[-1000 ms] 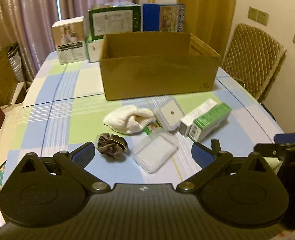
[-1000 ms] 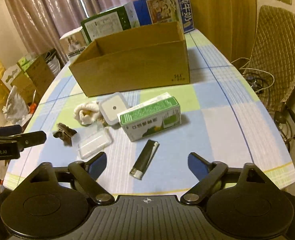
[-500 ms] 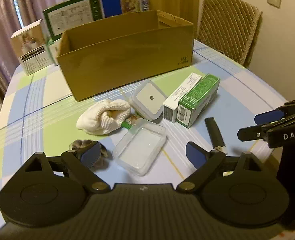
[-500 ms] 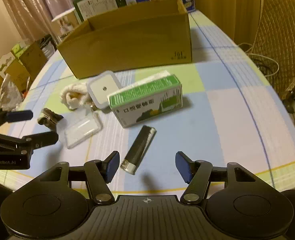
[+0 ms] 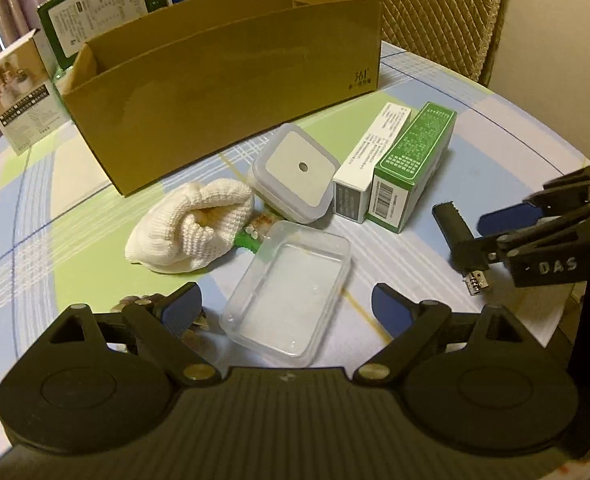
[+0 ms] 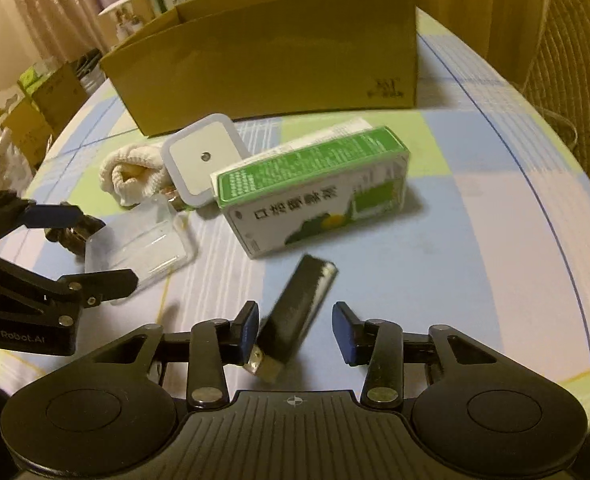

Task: Organize objects
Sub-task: 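Grasp the black cylindrical item with the right tool, then grasp the clear plastic tray by its rim with the left tool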

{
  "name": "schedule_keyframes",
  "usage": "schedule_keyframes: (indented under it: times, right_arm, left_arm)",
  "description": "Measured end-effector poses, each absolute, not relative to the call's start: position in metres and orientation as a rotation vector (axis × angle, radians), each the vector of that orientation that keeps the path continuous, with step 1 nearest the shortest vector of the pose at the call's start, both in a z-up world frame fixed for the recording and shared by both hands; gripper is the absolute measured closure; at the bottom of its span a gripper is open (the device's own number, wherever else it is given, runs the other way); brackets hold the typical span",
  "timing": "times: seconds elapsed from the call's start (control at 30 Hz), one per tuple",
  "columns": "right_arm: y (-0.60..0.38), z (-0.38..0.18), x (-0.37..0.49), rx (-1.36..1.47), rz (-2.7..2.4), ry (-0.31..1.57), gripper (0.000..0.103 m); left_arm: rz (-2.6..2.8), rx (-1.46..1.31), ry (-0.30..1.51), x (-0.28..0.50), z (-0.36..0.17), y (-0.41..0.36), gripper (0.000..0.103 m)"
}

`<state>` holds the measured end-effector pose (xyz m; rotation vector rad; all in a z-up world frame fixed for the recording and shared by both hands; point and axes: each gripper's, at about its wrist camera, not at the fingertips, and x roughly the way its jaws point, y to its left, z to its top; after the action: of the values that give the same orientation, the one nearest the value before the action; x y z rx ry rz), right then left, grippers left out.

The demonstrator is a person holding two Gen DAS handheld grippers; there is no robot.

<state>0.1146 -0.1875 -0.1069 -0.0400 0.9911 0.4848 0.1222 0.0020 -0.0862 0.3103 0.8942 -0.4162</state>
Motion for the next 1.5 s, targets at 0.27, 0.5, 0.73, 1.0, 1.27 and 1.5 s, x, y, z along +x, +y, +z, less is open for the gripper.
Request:
schedule_keyframes:
  times: [0.27, 0.5, 0.73, 1.0, 1.27, 1.5]
  right_arm:
    - [-0.182, -0.109, 0.115, -0.156, 0.505, 0.954, 0.085]
    - [-0.201, -0.107, 0.115, -0.131, 0.482, 0.966, 0.085]
    - [-0.214, -0.107, 0.111, -0.13, 0.475, 0.942, 0.084]
    - [-0.205, -0.11, 0.11, -0.199, 0.502, 0.904, 0.072]
    - [-0.2, -0.114, 0.11, -0.243, 0.495, 0.872, 0.071]
    - [-0.2, -0.113, 0.108, -0.252, 0.479, 0.871, 0.074]
  left_arm:
    - [-0.42, 0.319, 0.914, 0.133, -0.097, 0.0, 0.014]
    - [-0.395, 0.315, 0.959, 0.132, -0.102, -0.017, 0.034]
    - [-0.303, 0.224, 0.978, 0.119, -0.106, -0.026, 0.038]
    - [-0.242, 0.173, 0.974, 0.13, -0.111, -0.025, 0.04]
    - [-0.234, 0.172, 0.95, 0.133, -0.114, -0.027, 0.046]
    - [-0.235, 0.176, 0.94, 0.133, -0.115, -0.029, 0.046]
